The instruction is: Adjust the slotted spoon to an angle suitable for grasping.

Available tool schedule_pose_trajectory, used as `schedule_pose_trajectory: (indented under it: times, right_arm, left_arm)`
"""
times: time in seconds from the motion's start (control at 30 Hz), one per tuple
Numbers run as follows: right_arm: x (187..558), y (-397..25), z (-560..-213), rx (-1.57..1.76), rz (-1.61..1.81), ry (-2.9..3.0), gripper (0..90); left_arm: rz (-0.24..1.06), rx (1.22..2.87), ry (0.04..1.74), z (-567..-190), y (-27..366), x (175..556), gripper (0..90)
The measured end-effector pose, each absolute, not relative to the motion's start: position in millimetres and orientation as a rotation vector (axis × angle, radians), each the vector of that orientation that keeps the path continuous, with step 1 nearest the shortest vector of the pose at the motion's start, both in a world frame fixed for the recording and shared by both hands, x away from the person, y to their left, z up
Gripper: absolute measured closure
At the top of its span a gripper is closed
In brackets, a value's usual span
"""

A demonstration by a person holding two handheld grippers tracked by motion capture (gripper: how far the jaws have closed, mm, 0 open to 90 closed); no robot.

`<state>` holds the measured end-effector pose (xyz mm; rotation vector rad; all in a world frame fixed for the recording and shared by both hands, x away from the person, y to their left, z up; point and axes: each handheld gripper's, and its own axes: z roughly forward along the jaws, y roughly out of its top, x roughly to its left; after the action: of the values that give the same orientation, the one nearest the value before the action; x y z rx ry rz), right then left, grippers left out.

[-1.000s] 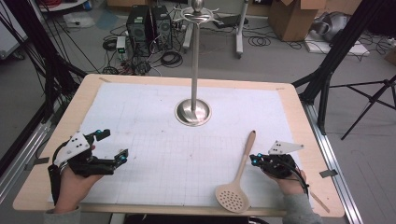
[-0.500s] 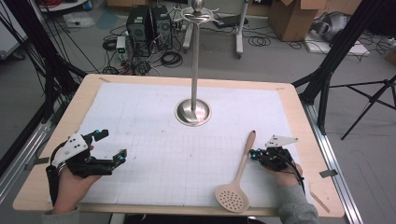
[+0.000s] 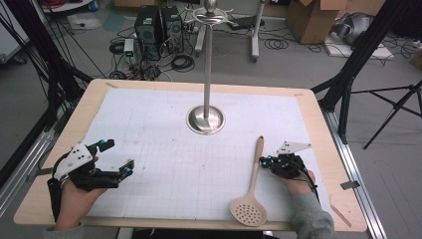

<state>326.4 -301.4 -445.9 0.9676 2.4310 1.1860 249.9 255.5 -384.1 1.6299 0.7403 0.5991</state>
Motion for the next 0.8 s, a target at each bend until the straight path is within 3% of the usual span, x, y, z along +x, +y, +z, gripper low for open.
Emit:
schedule_pose_trajectory:
  times: [0.8]
  right_arm:
    - [351, -254, -446, 0.822, 1.25, 2.56, 90.0]
  left_arm:
    - [0.598, 1.632, 0.753, -386, 257, 248, 3.3]
